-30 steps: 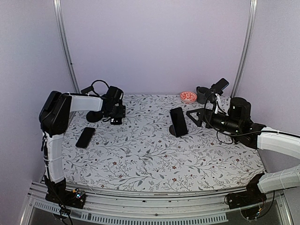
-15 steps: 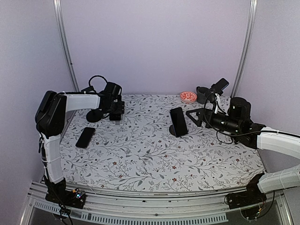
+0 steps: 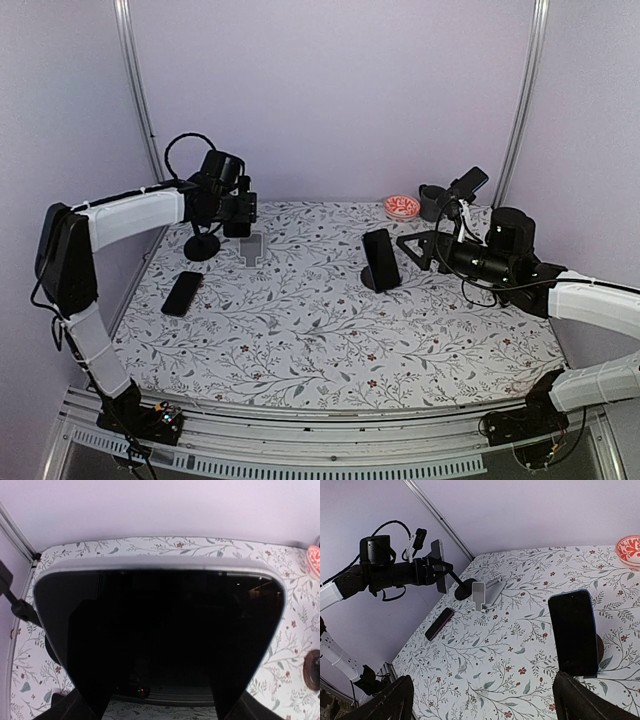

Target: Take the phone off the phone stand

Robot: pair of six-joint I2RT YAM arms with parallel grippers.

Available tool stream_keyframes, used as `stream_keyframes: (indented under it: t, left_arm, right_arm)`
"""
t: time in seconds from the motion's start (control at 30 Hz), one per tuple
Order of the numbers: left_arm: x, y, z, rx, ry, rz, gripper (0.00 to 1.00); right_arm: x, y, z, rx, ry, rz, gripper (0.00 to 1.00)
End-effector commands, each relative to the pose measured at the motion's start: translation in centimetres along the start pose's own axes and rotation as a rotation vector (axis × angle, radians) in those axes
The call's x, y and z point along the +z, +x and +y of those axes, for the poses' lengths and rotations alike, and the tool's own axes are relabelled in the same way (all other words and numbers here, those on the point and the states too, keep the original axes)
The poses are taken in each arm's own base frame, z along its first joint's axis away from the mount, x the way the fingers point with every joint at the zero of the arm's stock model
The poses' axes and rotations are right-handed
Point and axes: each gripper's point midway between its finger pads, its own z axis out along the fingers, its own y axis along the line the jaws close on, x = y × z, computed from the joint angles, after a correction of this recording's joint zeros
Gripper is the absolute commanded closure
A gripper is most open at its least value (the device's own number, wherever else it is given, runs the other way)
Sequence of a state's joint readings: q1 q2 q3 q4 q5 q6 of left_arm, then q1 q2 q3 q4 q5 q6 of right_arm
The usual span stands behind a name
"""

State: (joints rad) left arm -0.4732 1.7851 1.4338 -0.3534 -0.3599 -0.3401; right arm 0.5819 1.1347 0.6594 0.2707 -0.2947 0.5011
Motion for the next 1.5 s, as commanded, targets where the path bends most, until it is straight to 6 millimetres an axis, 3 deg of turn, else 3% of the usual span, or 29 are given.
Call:
stream_keyframes:
  t: [0.0,0.23,0.47,0.7,1.07,1.47]
  left_arm:
    - [-2.1,4.7,0.4,0.044,0.002,0.102,0.39]
    - [-5.0,10.4,1.2,0.004,0.032,0.211,0.42]
    - [-5.6,15.9,1.6,-0.025,0.036,0.329,0.43]
    - [-4.8,18.0,0.7,-0.040,0.066,0.380,0.43]
    - [-1.9,21.2,0.0,-0.025,0.047,0.450,0.44]
    - [0.6,23.5,1.0,0.015,-0.050,0.498,0.39]
  right_arm:
    - [0.2,-0.1,0.1,-0.005,-0.017,-0.006,0.01]
    - [0.5,0.2,0.0,-0.014,-0.024,0.006,0.01]
    - [0.8,0.3,0.0,-0.015,-0.028,0.012,0.01]
    - [0.7,0.7,-0.2,-0.010,-0.026,0.018,0.01]
    - [0.6,0.9,-0.4,-0.011,-0.016,0.018,0.01]
    - [0.8,1.0,-0.6,-0.007,-0.009,0.024,0.01]
